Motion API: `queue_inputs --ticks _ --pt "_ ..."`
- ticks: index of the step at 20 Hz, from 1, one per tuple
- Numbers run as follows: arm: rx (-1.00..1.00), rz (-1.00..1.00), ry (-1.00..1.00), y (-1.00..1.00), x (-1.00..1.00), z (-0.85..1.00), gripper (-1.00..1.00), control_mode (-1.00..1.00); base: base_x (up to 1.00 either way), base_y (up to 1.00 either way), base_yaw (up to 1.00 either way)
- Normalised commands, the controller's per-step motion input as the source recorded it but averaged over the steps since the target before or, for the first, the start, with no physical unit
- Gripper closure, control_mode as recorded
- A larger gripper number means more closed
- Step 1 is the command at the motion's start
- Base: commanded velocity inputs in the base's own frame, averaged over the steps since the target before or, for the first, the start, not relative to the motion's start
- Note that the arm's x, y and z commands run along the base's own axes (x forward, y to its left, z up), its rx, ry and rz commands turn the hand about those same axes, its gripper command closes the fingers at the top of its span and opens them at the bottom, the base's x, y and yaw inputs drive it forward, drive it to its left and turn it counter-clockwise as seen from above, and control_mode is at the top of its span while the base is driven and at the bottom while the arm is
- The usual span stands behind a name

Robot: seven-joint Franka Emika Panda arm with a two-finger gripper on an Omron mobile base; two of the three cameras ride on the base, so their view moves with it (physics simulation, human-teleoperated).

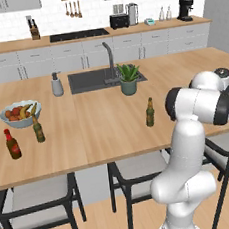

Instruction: Move the plastic bottles in the middle to the plastics group, and the glass bottles in the middle to the glass group.

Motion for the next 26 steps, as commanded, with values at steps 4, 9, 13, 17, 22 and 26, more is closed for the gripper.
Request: queue_inputs --ticks 4,9,13,17,22,26 --pt "0.09 0.0 0.0 -0.05 0.0 -0.66 1.0 -1.0 0.0 0.0 0.0" --pt "0.02 0.0 0.0 0.0 0.0 -0.34 1.0 -1.0 0.0 0.0 0.0" --pt "0.0 0.0 -0.03 -0.03 0.09 0.0 1.0 -1.0 0.0 0.0 0.0" --pt "0.0 0.0 -0.02 -0.19 0.3 0.0 1.0 -1.0 0.0 0.0 0.0" --pt "0.0 0.0 0.0 -0.11 0.26 -0.03 1.0 -1.0 0.0 0.0 0.0" --pt "-0.04 0.0 -0.06 0.0 0.0 -0.21 1.0 -1.0 0.0 0.0 0.0"
